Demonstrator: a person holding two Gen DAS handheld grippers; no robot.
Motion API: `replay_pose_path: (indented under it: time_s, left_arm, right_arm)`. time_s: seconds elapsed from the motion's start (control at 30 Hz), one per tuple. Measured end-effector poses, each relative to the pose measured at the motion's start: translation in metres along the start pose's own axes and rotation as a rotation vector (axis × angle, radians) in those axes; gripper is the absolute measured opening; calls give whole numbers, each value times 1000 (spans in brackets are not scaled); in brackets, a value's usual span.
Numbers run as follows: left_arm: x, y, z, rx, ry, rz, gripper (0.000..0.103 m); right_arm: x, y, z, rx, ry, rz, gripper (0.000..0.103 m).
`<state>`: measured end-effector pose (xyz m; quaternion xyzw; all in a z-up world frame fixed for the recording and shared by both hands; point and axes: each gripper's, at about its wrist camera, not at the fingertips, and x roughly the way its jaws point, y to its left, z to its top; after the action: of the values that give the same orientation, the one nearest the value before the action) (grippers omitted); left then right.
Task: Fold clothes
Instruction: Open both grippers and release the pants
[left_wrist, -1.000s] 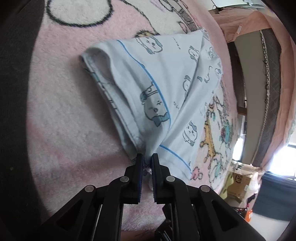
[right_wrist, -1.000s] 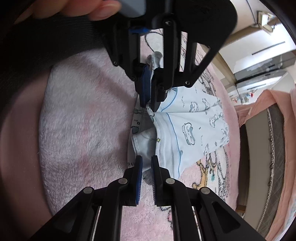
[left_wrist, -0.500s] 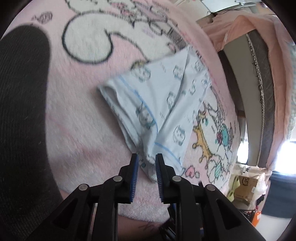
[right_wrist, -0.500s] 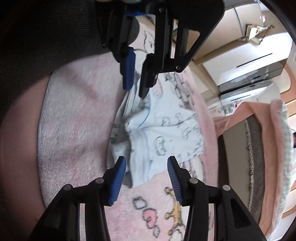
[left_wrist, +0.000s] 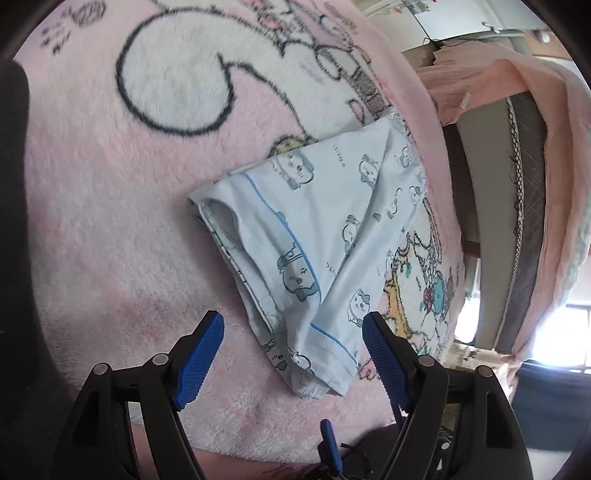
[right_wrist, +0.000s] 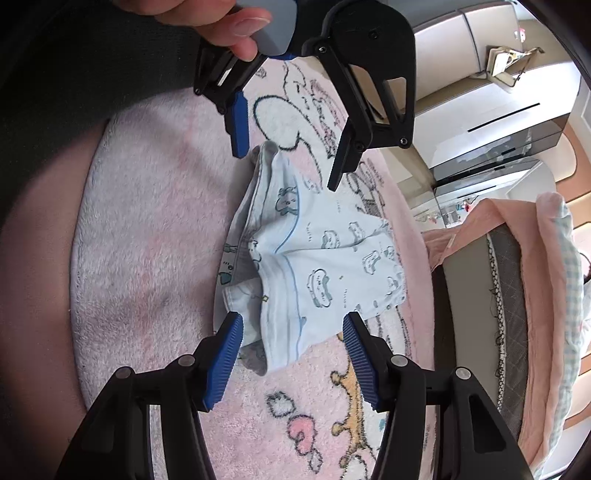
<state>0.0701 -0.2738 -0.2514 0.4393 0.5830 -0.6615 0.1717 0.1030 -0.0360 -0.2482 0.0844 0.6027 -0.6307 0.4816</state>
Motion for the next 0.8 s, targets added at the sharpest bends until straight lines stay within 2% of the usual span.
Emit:
replay_pose_path:
  time_s: [0.07,0.3,0.57,0.67,0.8]
  left_arm:
    - [2,3,2,-4,-6,-19,77]
    - [-5,7,9,-49,-52,-169,77]
    - [14,16,9,-117,35,-248,77]
    - [15,11,10,-111,42,-277,77]
    - [19,-2,16,-58,42,-267,77]
  right_arm:
    - [2,2,0,3,7,-1,56]
    - [13,3,0,14,46,-43,56]
    - [18,9,12,1,49,-89,56]
    - [16,5,19,13,20,-105,56]
    - [18,0,28,38,0,-108,56]
